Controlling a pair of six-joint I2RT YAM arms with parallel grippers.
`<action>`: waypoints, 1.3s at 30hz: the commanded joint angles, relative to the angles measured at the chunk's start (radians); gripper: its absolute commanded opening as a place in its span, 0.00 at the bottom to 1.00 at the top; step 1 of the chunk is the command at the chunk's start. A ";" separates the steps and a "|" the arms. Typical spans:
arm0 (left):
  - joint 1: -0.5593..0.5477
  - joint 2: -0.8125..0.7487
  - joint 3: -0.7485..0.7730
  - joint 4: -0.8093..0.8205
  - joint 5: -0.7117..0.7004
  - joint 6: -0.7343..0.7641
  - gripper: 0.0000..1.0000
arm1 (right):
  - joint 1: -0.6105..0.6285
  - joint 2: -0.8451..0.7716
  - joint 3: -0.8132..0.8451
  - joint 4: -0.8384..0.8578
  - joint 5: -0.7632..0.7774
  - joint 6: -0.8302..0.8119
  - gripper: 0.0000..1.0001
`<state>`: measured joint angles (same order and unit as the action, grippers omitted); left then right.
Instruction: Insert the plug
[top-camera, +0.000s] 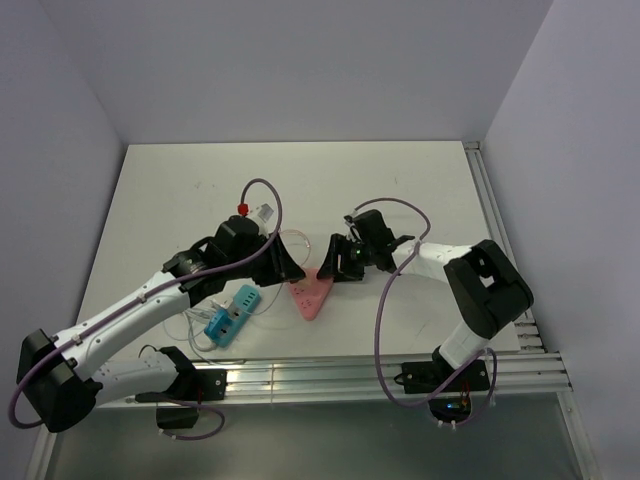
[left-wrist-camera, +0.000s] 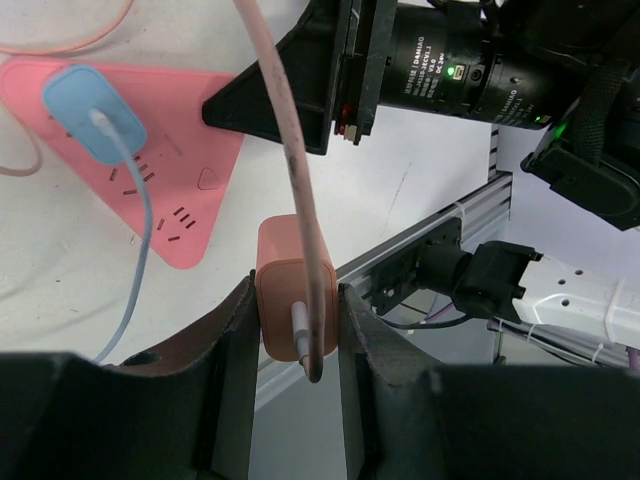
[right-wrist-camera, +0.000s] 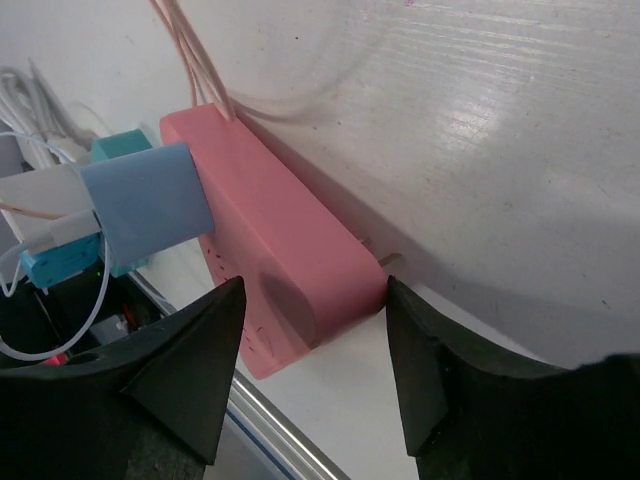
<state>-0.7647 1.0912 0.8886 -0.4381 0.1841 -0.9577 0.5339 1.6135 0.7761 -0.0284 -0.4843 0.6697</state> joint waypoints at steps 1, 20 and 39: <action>-0.021 0.024 0.036 0.022 -0.017 -0.019 0.00 | -0.006 0.013 -0.018 0.076 -0.028 0.016 0.60; -0.054 0.082 0.012 0.022 -0.116 -0.021 0.00 | 0.018 -0.184 -0.363 0.353 0.231 0.301 0.00; -0.113 0.190 -0.008 -0.002 -0.239 0.079 0.00 | 0.199 -0.230 -0.517 0.435 0.517 0.562 0.00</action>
<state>-0.8715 1.2751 0.8623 -0.4335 -0.0082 -0.9260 0.7315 1.3544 0.2577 0.5369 -0.0826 1.2655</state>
